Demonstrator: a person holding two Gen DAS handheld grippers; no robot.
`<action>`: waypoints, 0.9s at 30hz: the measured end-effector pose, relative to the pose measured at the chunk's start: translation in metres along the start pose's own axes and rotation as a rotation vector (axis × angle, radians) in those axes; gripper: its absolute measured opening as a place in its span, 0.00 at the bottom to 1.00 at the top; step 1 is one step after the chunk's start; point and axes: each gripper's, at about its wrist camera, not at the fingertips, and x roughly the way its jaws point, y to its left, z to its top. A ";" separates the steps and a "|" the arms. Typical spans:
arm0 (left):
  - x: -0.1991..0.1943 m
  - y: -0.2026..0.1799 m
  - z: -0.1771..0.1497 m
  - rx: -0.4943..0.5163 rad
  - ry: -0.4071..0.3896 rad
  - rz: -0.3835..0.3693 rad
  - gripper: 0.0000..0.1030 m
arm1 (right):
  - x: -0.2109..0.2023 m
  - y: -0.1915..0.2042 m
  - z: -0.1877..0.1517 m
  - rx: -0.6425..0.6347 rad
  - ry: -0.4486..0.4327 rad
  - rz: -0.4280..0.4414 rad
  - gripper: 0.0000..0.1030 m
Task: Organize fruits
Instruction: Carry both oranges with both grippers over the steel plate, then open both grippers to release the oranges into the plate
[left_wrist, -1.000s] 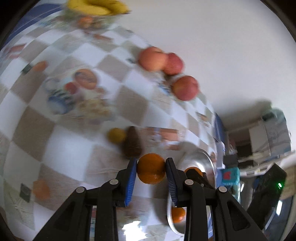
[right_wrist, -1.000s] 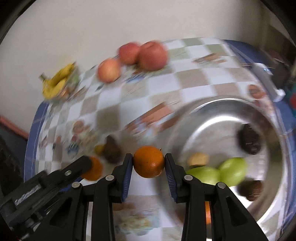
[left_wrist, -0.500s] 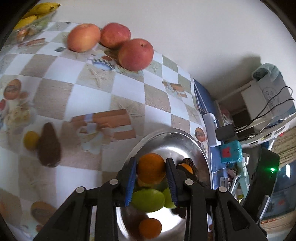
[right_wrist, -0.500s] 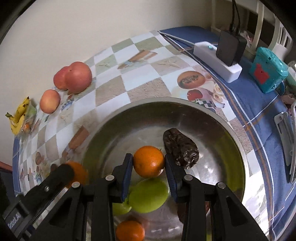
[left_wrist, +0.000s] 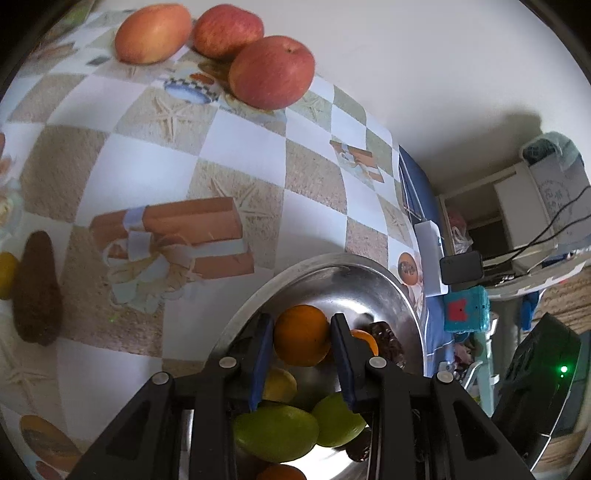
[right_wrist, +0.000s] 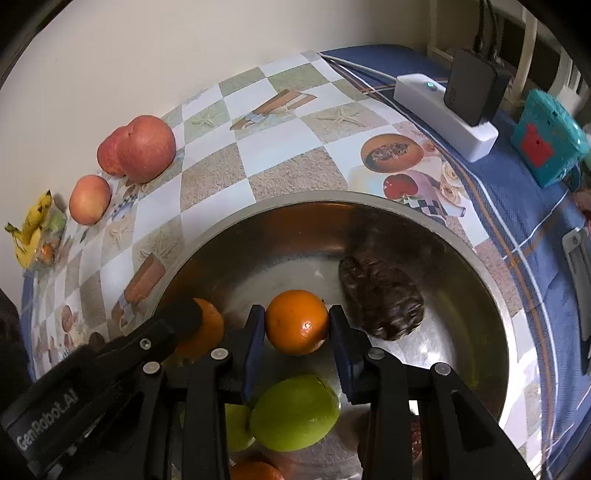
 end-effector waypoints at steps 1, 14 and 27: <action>-0.001 0.000 0.001 0.000 0.003 -0.001 0.33 | 0.001 -0.001 0.000 0.004 0.001 0.005 0.36; -0.004 0.005 -0.001 -0.044 0.026 -0.021 0.36 | -0.002 0.005 0.001 -0.012 0.023 -0.028 0.36; -0.031 0.003 -0.006 -0.038 0.007 -0.022 0.39 | -0.024 0.019 -0.003 -0.053 -0.020 -0.033 0.37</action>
